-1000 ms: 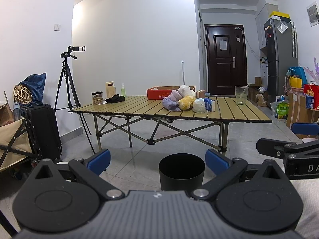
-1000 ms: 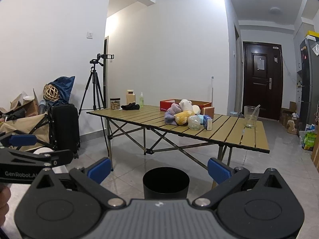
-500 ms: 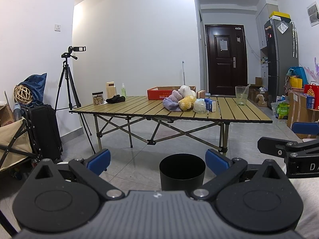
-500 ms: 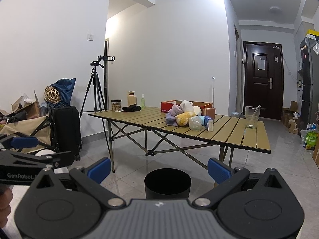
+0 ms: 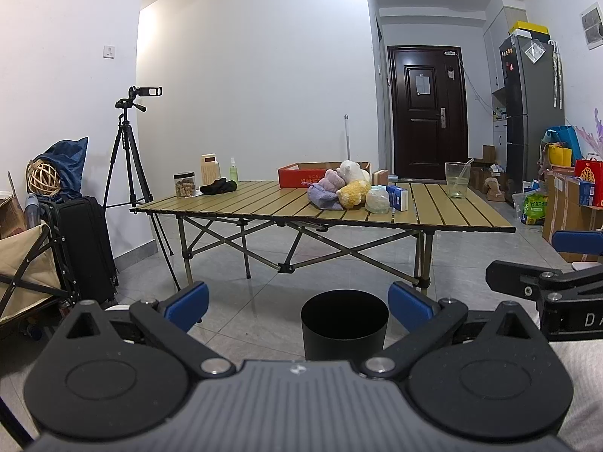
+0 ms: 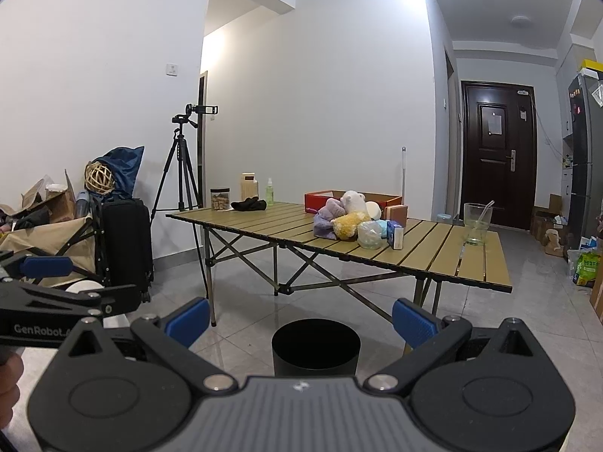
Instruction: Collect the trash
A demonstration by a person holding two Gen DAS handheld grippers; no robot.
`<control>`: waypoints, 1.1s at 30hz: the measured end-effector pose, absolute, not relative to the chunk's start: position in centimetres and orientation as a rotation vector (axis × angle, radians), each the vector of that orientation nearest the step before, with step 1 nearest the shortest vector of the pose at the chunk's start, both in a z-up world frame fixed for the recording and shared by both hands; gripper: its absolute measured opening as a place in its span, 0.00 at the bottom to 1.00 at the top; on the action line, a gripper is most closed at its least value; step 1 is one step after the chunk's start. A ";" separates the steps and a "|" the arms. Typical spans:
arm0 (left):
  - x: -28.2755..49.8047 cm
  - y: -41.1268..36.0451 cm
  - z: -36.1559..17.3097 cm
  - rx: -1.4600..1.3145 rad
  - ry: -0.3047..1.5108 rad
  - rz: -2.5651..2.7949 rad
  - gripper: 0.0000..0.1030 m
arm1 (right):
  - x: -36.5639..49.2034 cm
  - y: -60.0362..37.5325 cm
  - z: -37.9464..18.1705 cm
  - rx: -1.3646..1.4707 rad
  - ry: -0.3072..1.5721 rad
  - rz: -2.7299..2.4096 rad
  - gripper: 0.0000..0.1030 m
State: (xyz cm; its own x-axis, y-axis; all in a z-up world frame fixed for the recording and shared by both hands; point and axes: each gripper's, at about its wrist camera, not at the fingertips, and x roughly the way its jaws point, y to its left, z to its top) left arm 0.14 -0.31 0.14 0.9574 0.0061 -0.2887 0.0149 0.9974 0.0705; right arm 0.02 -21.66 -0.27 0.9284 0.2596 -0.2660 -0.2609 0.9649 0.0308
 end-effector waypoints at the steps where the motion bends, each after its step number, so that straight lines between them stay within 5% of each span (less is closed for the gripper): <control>1: 0.1 -0.3 0.1 0.073 0.293 -0.004 1.00 | 0.0 -21.7 -0.3 -0.005 0.272 0.267 1.00; 33: 1.5 0.0 -0.4 0.069 0.313 -0.002 1.00 | 1.4 -21.9 -0.4 0.004 0.281 0.265 1.00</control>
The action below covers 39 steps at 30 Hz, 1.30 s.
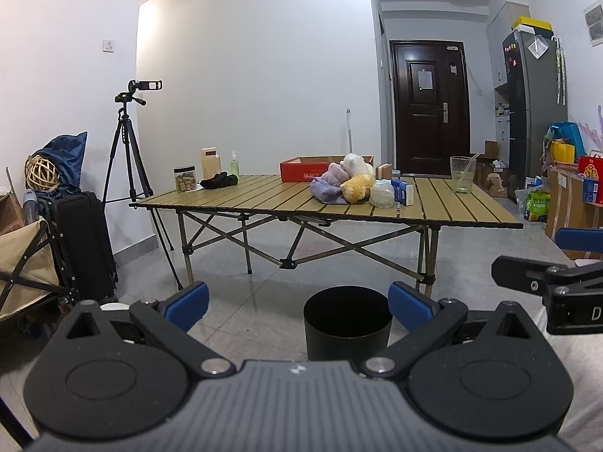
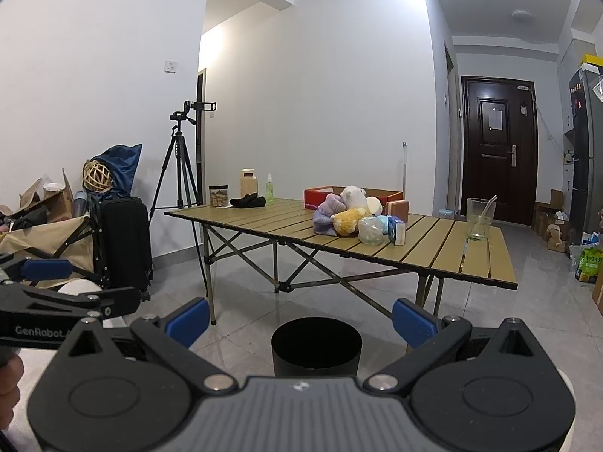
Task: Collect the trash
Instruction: 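Reach the left tool to the yellow-white sheep plush and close on it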
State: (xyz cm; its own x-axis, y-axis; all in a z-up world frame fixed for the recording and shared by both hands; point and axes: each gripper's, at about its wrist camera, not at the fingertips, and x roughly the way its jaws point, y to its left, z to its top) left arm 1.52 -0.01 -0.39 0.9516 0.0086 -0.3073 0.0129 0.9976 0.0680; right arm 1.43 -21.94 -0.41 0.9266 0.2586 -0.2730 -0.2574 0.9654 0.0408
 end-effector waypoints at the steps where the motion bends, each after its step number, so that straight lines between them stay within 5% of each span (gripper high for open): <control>1: 1.8 0.0 -0.4 0.067 0.318 -0.008 1.00 | 1.7 -22.0 -0.5 0.005 0.278 0.258 1.00; 20: 14.0 3.6 -1.7 0.035 0.337 -0.045 1.00 | 15.1 -22.4 -2.2 0.025 0.313 0.149 1.00; 35: 35.0 1.7 2.8 0.050 0.354 -0.200 0.99 | 36.8 -22.9 -0.4 0.075 0.285 0.123 0.99; 39: 42.0 -1.3 1.8 0.031 0.348 -0.268 0.88 | 43.7 -25.1 -0.4 0.164 0.314 0.069 0.95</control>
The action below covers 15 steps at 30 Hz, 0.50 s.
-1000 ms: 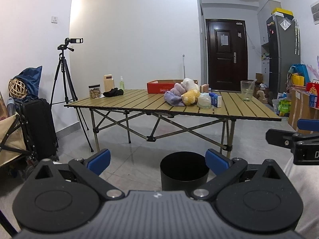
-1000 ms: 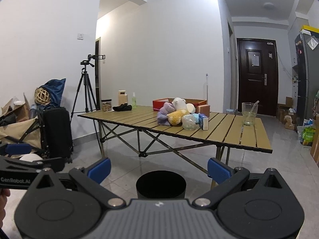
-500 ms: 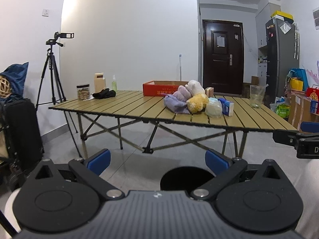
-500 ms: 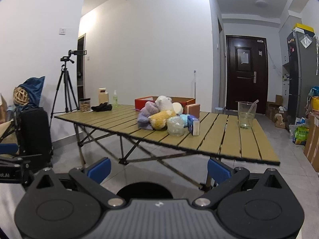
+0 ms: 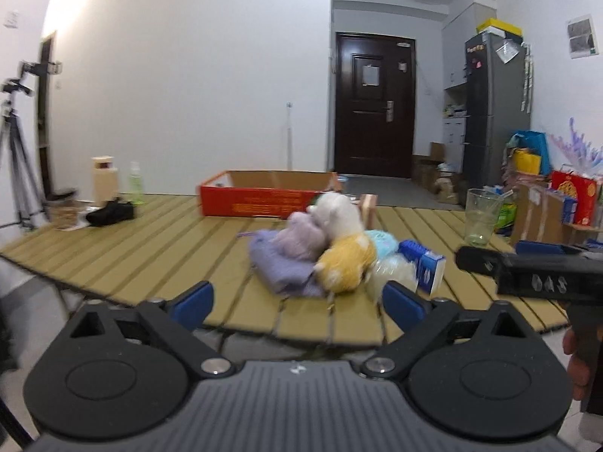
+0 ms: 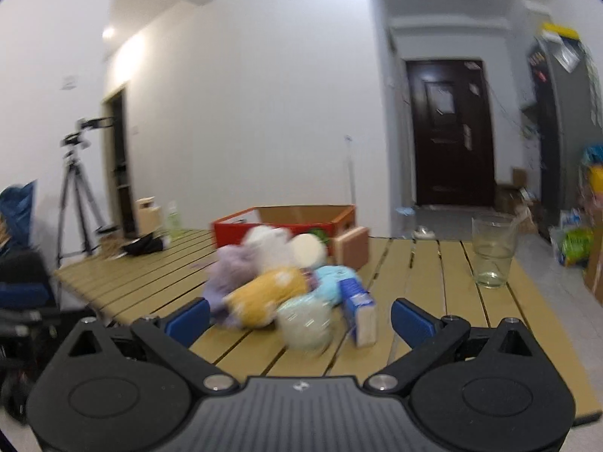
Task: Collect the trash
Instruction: 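Reach the left tool to the yellow-white sheep plush and close on it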
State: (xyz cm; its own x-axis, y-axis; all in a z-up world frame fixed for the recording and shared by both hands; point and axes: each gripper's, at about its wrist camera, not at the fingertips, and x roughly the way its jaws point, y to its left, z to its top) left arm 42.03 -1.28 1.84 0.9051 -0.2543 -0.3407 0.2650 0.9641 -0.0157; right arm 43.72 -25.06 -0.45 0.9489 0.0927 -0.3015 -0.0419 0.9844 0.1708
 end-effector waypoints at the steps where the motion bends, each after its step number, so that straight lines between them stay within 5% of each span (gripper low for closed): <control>1: 43.6 -1.9 1.3 0.019 0.365 -0.274 0.80 | 45.6 -25.6 -0.6 0.182 0.329 0.066 0.86; 4: 47.0 -3.1 -0.5 -0.008 0.403 -0.320 0.73 | 50.7 -26.5 -1.0 0.226 0.356 0.087 0.72; 7: 50.2 -3.9 -2.1 -0.011 0.388 -0.371 0.73 | 55.2 -26.1 -1.8 0.259 0.375 0.201 0.70; 11: 54.8 -4.6 -3.4 -0.086 0.464 -0.419 0.60 | 60.2 -25.9 -3.6 0.377 0.411 0.315 0.66; 15: 57.5 -4.8 -4.3 -0.155 0.526 -0.454 0.61 | 64.3 -25.6 -5.2 0.405 0.470 0.337 0.65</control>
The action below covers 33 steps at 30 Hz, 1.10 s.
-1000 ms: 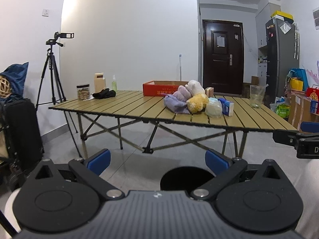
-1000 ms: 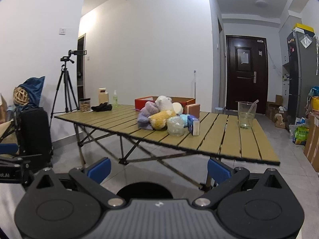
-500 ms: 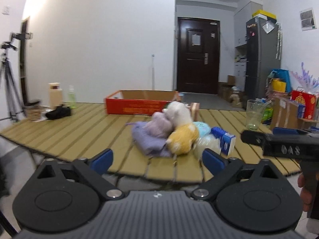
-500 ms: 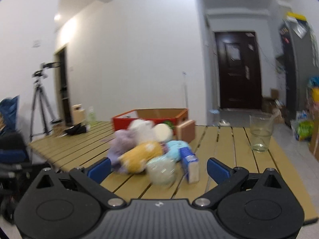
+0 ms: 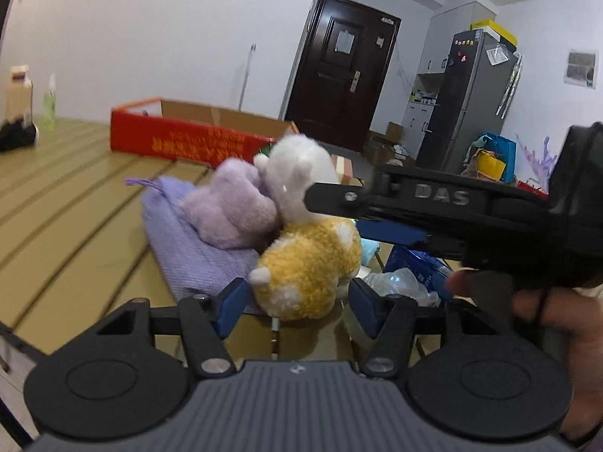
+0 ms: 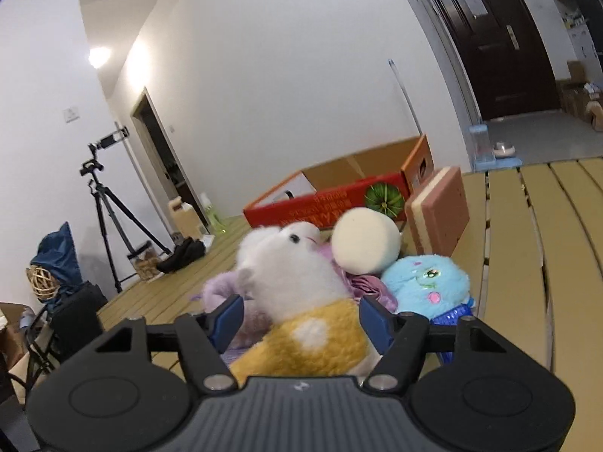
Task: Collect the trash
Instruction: 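Reach the left tool to the yellow-white sheep plush and close on it, then carry the sheep plush with the left tool and drop it into the black bin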
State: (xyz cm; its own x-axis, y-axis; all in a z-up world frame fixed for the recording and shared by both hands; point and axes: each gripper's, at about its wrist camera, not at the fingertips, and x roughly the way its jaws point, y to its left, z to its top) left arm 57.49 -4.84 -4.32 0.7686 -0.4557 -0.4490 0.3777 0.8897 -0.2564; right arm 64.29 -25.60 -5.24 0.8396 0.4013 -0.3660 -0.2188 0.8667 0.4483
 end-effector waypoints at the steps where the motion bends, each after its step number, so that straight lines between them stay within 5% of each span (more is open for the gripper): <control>1: 58.2 -5.1 -4.6 -0.160 0.545 -0.433 0.61 | 65.0 -25.6 -5.5 0.401 0.467 0.329 0.63; 7: 60.7 -5.7 -6.2 -0.212 0.563 -0.411 0.47 | 67.9 -25.4 -5.9 0.283 0.504 0.349 0.69; 15: 60.0 -3.5 -5.0 -0.339 0.630 -0.383 0.44 | 65.8 -25.8 -5.1 0.369 0.577 0.392 0.52; 19: 58.6 -2.4 -4.4 -0.259 0.573 -0.343 0.47 | 64.7 -24.7 -4.7 0.360 0.580 0.390 0.51; 22: 59.5 -1.5 -4.9 -0.299 0.596 -0.313 0.63 | 65.2 -24.8 -5.9 0.427 0.607 0.396 0.56; 24: 59.6 -1.1 -4.9 -0.324 0.576 -0.313 0.64 | 65.6 -25.4 -6.3 0.506 0.617 0.412 0.58; 28: 60.3 -0.5 -5.0 -0.379 0.551 -0.387 0.48 | 66.0 -25.6 -7.2 0.564 0.622 0.441 0.54; 33: 59.4 -0.6 -3.9 -0.391 0.524 -0.407 0.43 | 64.5 -25.3 -4.8 0.515 0.567 0.417 0.42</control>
State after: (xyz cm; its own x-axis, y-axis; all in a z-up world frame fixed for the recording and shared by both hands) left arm 59.38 -0.55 -3.86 0.7906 -0.4656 -0.3976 0.2707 0.8483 -0.4551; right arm 64.50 -25.27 -4.85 0.7675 0.5028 -0.3976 -0.2288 0.7943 0.5628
